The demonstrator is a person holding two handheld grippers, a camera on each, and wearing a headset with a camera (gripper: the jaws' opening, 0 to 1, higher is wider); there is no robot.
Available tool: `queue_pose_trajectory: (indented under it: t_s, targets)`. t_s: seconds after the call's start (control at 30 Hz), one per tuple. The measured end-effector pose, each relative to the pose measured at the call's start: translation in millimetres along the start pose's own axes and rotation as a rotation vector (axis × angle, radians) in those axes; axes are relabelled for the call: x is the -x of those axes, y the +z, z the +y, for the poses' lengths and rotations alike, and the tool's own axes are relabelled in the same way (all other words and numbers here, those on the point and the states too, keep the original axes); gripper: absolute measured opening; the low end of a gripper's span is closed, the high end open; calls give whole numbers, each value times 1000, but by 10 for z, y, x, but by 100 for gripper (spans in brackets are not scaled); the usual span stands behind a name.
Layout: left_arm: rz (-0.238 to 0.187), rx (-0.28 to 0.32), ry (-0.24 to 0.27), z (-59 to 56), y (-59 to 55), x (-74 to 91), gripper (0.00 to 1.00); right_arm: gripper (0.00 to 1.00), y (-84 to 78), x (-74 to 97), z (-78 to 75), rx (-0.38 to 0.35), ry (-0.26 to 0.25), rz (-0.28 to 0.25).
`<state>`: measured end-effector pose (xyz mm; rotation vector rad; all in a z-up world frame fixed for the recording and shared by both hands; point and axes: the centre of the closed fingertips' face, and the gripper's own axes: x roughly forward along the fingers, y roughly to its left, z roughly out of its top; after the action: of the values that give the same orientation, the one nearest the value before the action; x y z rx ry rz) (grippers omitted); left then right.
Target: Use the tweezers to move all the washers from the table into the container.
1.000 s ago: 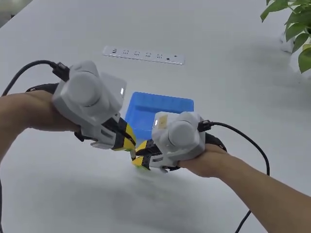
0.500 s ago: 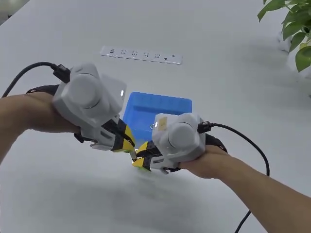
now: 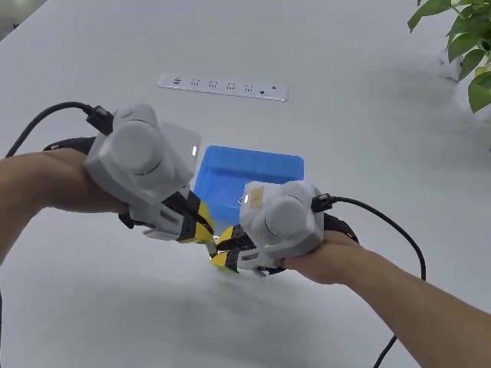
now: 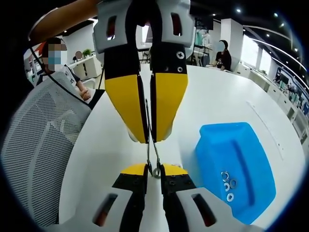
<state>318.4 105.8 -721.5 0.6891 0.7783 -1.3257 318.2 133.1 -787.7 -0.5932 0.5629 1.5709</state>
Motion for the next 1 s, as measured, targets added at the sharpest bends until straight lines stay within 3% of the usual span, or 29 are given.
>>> queue_pose_trajectory:
  t_s: [1.0]
  targets:
    - [-6, -8, 6, 52, 13, -21, 6, 8, -12, -3, -24, -14, 1, 10]
